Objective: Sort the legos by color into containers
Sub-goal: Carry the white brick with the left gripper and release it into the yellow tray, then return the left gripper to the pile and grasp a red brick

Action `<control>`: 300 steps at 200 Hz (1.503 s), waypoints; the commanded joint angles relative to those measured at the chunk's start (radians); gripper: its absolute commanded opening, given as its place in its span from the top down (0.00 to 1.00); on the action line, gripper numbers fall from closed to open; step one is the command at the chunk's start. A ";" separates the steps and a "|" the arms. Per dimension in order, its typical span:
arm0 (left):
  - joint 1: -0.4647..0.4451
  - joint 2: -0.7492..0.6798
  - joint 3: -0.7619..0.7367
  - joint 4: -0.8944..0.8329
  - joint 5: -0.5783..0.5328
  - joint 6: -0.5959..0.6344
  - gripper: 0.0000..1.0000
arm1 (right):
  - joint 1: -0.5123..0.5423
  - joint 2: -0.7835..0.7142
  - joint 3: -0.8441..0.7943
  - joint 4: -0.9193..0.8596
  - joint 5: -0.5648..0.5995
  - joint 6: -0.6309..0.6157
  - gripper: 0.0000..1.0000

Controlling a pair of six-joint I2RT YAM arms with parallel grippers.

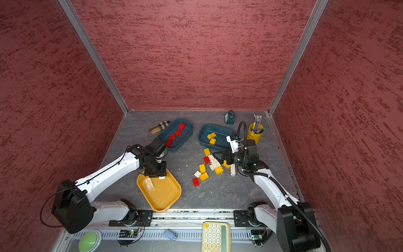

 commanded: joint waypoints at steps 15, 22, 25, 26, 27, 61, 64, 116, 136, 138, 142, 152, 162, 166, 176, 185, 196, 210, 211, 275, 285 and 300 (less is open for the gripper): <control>0.066 0.036 -0.066 0.083 -0.073 -0.050 0.72 | 0.015 0.006 0.008 0.030 -0.007 -0.001 0.01; 0.079 0.047 -0.078 0.094 -0.086 -0.048 0.71 | 0.016 0.002 0.009 0.027 -0.004 -0.001 0.01; 0.086 0.052 -0.084 0.100 -0.089 -0.045 0.71 | 0.017 0.001 0.007 0.026 -0.003 -0.001 0.01; 0.088 0.052 -0.087 0.102 -0.090 -0.046 0.71 | 0.017 0.001 0.007 0.026 -0.002 -0.001 0.01; 0.089 0.054 -0.088 0.102 -0.091 -0.045 0.71 | 0.017 0.000 0.007 0.026 -0.002 -0.001 0.01; 0.110 0.070 -0.111 0.130 -0.103 -0.042 0.50 | 0.018 -0.004 0.007 0.012 0.009 -0.004 0.01; 0.110 0.068 -0.109 0.129 -0.100 -0.041 0.49 | 0.018 -0.004 0.009 0.012 0.009 -0.004 0.01; 0.011 0.033 0.036 0.054 -0.095 -0.068 0.36 | 0.017 -0.005 0.025 -0.002 0.022 -0.012 0.01; -0.071 0.054 0.108 0.045 -0.079 -0.100 0.34 | 0.018 -0.004 0.029 -0.008 0.030 -0.017 0.01; -0.075 0.055 0.115 0.044 -0.080 -0.104 0.34 | 0.018 -0.004 0.029 -0.009 0.031 -0.018 0.01; -0.097 0.064 0.126 0.045 -0.081 -0.113 0.34 | 0.017 -0.005 0.031 -0.009 0.034 -0.018 0.01; -0.135 0.085 0.153 0.055 -0.068 -0.132 0.32 | 0.017 -0.006 0.031 -0.010 0.039 -0.018 0.01; -0.178 0.114 0.182 0.067 -0.066 -0.153 0.32 | 0.018 -0.006 0.032 -0.013 0.046 -0.018 0.01; -0.195 0.127 0.191 0.075 -0.063 -0.158 0.32 | 0.018 -0.007 0.032 -0.013 0.050 -0.019 0.01; -0.234 0.163 0.215 0.094 -0.047 -0.175 0.32 | 0.017 -0.007 0.032 -0.017 0.057 -0.020 0.01; -0.271 0.197 0.239 0.108 -0.050 -0.187 0.31 | 0.016 -0.009 0.033 -0.021 0.060 -0.024 0.01; -0.303 0.232 0.251 0.141 -0.039 -0.206 0.31 | 0.016 -0.013 0.028 -0.023 0.064 -0.025 0.01; -0.338 0.271 0.257 0.203 -0.018 -0.237 0.31 | 0.016 -0.019 0.020 -0.025 0.073 -0.024 0.01; -0.341 0.275 0.256 0.207 -0.016 -0.239 0.31 | 0.016 -0.019 0.019 -0.025 0.074 -0.024 0.01; -0.449 0.465 0.285 0.318 -0.033 -0.356 0.32 | 0.013 -0.060 -0.016 -0.068 0.148 -0.032 0.01; -0.459 0.486 0.286 0.314 -0.049 -0.366 0.32 | 0.012 -0.065 -0.019 -0.074 0.152 -0.036 0.01; -0.471 0.510 0.294 0.302 -0.072 -0.374 0.33 | 0.012 -0.072 -0.026 -0.077 0.154 -0.039 0.01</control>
